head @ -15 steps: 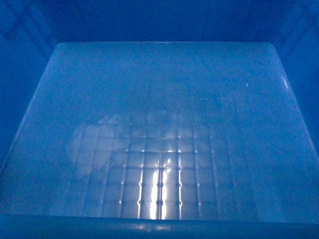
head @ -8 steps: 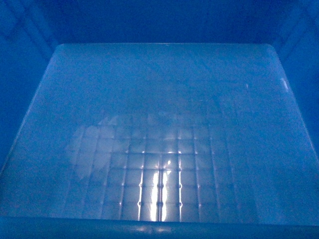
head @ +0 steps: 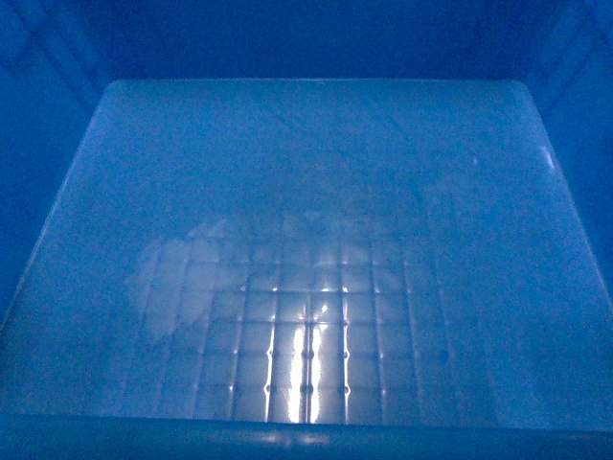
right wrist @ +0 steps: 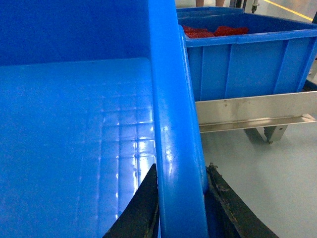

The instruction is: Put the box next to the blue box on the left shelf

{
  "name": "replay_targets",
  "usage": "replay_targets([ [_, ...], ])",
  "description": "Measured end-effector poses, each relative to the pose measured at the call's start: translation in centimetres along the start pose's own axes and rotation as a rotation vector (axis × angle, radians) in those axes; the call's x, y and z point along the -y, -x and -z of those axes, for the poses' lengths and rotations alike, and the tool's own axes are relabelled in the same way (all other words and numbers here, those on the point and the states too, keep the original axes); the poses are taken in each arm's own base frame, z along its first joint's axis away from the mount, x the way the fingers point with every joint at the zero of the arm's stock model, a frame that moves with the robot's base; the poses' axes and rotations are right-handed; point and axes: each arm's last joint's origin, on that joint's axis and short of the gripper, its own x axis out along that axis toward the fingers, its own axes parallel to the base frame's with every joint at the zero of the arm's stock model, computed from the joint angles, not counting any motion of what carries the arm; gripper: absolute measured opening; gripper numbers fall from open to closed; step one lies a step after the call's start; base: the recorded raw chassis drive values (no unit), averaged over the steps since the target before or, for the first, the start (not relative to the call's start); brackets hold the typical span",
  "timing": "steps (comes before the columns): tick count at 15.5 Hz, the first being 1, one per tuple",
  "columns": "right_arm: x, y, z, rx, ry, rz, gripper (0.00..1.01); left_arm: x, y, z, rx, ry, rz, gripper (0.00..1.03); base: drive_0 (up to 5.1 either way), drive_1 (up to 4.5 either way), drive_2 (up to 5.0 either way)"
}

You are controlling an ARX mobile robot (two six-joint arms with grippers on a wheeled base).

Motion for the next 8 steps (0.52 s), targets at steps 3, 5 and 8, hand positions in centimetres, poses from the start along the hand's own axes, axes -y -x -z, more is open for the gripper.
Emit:
replay_targets([
  [3, 0.00, -0.03, 0.04, -0.002, 0.001, 0.000, 0.19, 0.00, 0.00, 0.01, -0.001, 0.000, 0.000, 0.12, 0.0, 4.11, -4.1],
  [5, -0.01, -0.01, 0.03, -0.002, 0.001, 0.000, 0.19, 0.00, 0.00, 0.03, -0.003, -0.001, 0.000, 0.12, 0.0, 4.04, -4.1],
  [8, -0.01, -0.01, 0.02, -0.001, 0.001, -0.001, 0.19, 0.00, 0.00, 0.03, -0.003, 0.000, 0.000, 0.12, 0.0, 4.08, -4.1],
])
